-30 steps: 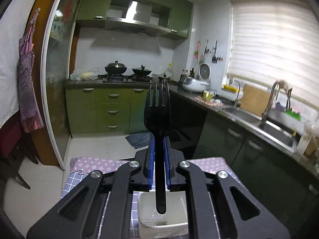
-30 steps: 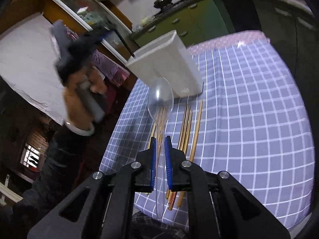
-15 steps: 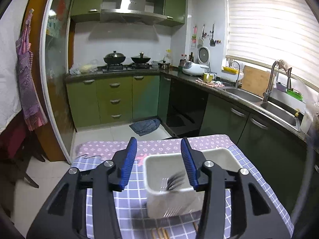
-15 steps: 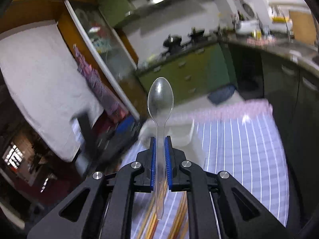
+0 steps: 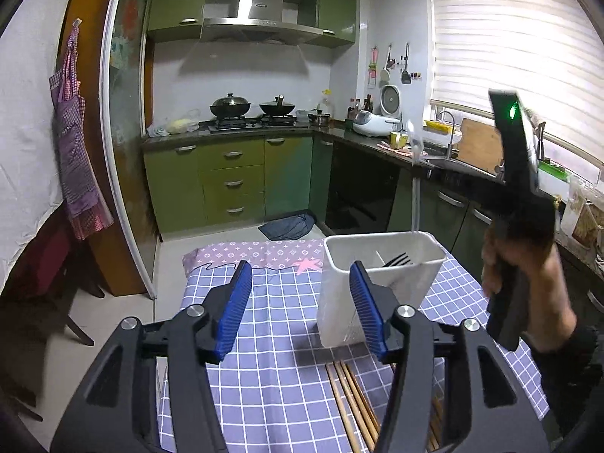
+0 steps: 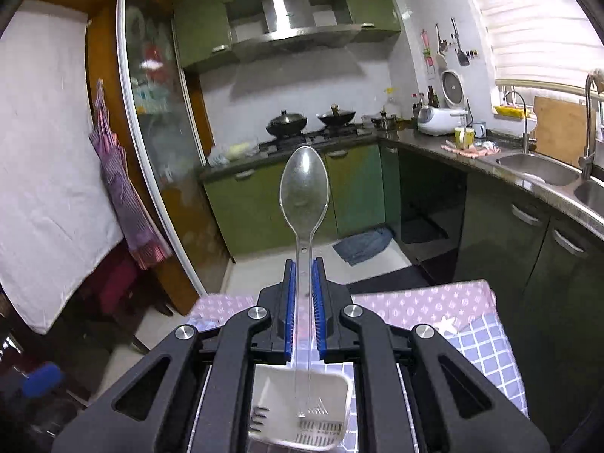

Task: Organize utensils
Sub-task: 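Lower the clear spoon into the white holder and open the right gripper, then grasp a single wooden chopstick with the left gripper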

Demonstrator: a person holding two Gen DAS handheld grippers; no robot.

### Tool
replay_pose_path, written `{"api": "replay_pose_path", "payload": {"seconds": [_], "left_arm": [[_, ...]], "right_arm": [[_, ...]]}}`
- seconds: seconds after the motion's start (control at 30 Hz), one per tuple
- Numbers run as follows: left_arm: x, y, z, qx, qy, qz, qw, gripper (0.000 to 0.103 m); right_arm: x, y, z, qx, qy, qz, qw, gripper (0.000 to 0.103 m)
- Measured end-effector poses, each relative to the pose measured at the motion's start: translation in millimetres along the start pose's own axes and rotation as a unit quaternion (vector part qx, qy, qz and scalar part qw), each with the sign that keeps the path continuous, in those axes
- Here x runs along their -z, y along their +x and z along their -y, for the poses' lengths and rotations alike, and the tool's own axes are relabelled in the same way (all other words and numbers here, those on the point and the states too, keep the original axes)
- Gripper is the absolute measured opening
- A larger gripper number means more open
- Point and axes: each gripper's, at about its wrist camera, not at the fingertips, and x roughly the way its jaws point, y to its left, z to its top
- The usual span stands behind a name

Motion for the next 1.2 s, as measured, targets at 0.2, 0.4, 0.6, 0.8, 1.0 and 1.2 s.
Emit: {"api": "replay_pose_path", "payload": {"seconds": [0.2,0.4,0.6,0.8,1.0,1.2], "left_arm": [[9.0,7.4,-5.3,0.005,-0.004,-0.027,0.9996,0.052],[22.4,17.5,5.7,0.004,0.005,-0.084,0.9964,0.052],[37.5,24.5,9.6,0.007,0.001,-0.138,0.9904,0.052],[47.9,36.5,9.3,0.01,-0.005,-0.19,0.9818,0.052],[68.5,64.7,14.7,0.017,-0.012,-0.273,0.9618,0.052],[98.0,101.6,22.3,0.022,-0.039,-0.373,0.9268,0.039]], "right_arm": [[39.2,-19.1,10.2,0.007,-0.023,-0.005,1.0,0.01],[77.3,-30.9,5.4,0.025,-0.059,-0.051,0.997,0.01],[89.7,-34.0,6.6,0.023,-0.066,-0.067,0.995,0.025],[85.7,-75.0,16.4,0.006,-0.048,-0.058,0.997,0.032],[113.6,-86.1,49.4,0.007,-0.044,-0.154,0.987,0.035],[162.5,-66.4,98.5,0.041,-0.027,-0.262,0.964,0.035]]}}
